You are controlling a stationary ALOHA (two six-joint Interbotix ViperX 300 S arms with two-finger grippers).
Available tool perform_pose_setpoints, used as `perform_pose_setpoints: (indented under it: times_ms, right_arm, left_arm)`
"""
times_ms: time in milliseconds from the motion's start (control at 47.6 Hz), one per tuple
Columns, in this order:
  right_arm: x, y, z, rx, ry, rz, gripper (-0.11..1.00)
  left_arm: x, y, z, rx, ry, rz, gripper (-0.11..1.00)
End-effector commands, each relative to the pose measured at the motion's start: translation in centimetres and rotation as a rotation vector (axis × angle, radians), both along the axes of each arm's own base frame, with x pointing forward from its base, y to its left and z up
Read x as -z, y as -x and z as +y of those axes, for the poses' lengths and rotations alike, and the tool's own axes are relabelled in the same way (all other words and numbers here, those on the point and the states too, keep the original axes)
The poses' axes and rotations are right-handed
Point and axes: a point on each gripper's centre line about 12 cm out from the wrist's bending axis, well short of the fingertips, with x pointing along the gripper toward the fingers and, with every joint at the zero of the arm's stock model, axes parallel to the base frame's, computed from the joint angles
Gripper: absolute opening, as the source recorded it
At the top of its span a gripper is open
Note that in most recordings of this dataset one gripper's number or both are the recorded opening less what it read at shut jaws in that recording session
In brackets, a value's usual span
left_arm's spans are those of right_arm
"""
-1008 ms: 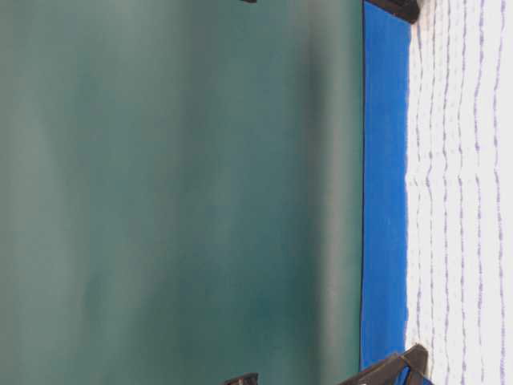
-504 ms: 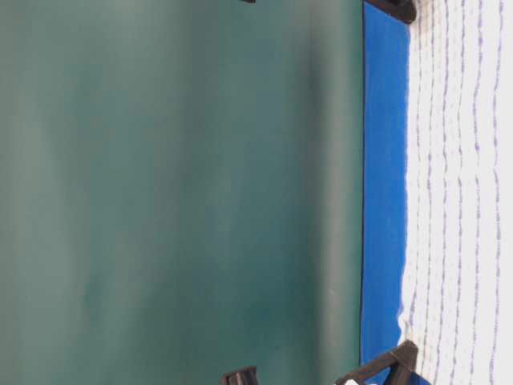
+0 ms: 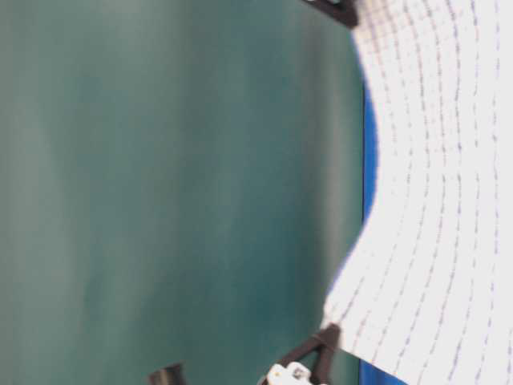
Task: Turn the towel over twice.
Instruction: 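Lift the far corners with both grippers and pull them back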
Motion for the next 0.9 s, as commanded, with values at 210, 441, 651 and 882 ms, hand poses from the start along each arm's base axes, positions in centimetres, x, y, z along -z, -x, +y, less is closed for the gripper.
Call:
perform_pose_setpoints:
  times_ms: [210, 441, 651, 882]
  right_arm:
    - [-7.0, -0.4, -3.3, 0.03, 0.135, -0.049, 0.06]
    - [-12.2, -0.7, -5.1, 0.038, 0.243, -0.084, 0.06]
    - [-15.8, -1.0, -6.1, 0.037, 0.306, -0.092, 0.06]
    - [-17.8, -1.1, -4.8, 0.013, 0.32, -0.113, 0.06]
  left_arm:
    - [-6.4, -0.2, 2.7, -0.063, -0.116, -0.16, 0.04]
    - [-10.2, 0.2, 4.4, -0.097, -0.213, -0.227, 0.04]
    - [-13.0, 0.4, 5.2, -0.112, -0.286, -0.265, 0.04]
    - [-14.3, 1.0, 4.0, -0.1, -0.306, -0.301, 0.04]
